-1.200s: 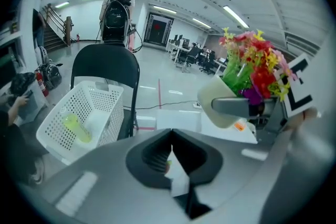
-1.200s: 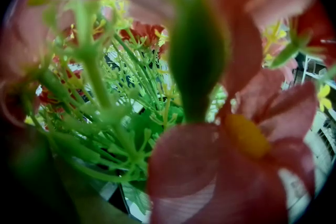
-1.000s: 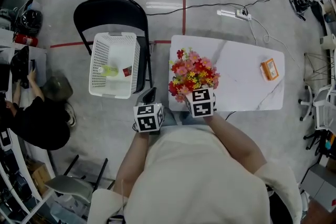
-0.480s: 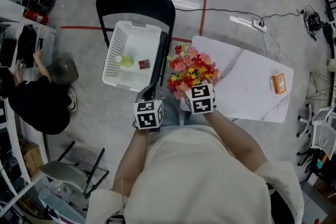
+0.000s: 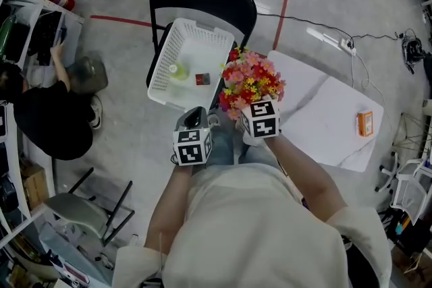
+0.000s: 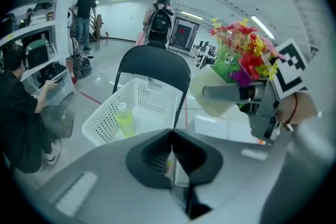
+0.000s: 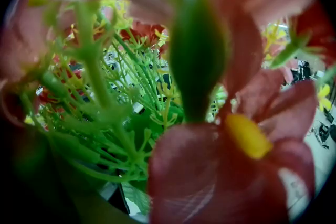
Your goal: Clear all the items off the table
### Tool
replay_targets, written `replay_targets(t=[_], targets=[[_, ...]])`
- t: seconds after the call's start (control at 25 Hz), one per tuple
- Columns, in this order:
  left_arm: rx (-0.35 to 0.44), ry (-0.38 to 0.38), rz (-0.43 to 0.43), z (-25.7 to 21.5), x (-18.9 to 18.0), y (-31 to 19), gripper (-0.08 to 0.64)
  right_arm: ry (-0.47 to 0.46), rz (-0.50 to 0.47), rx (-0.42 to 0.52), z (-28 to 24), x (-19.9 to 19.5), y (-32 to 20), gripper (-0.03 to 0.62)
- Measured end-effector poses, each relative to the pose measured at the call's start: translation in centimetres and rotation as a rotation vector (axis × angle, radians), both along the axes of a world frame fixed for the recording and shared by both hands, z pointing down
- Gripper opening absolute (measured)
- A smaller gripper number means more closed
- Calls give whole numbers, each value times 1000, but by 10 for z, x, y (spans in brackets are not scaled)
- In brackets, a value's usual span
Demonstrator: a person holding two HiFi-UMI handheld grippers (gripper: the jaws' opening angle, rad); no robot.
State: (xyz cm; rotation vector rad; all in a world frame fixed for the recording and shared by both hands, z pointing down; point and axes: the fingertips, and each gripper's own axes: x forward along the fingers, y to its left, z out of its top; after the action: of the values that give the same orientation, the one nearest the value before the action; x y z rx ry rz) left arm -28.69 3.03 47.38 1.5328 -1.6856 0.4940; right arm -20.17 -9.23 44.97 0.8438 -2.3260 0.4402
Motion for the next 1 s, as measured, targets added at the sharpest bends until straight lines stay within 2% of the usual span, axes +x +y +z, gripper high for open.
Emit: replay_targets(t=[0.28,0.64,1.0], targets=[[0,16,-60,10,-35,-1,8,4,-79,11,15,-54,-16,518],[-16,43,-102,31,-66,0,8,3,-115,-14,37,-113,-39,518],[-40,59,-181,47,-98,-4,8,24,-141,-33,71,-158,-60,518]])
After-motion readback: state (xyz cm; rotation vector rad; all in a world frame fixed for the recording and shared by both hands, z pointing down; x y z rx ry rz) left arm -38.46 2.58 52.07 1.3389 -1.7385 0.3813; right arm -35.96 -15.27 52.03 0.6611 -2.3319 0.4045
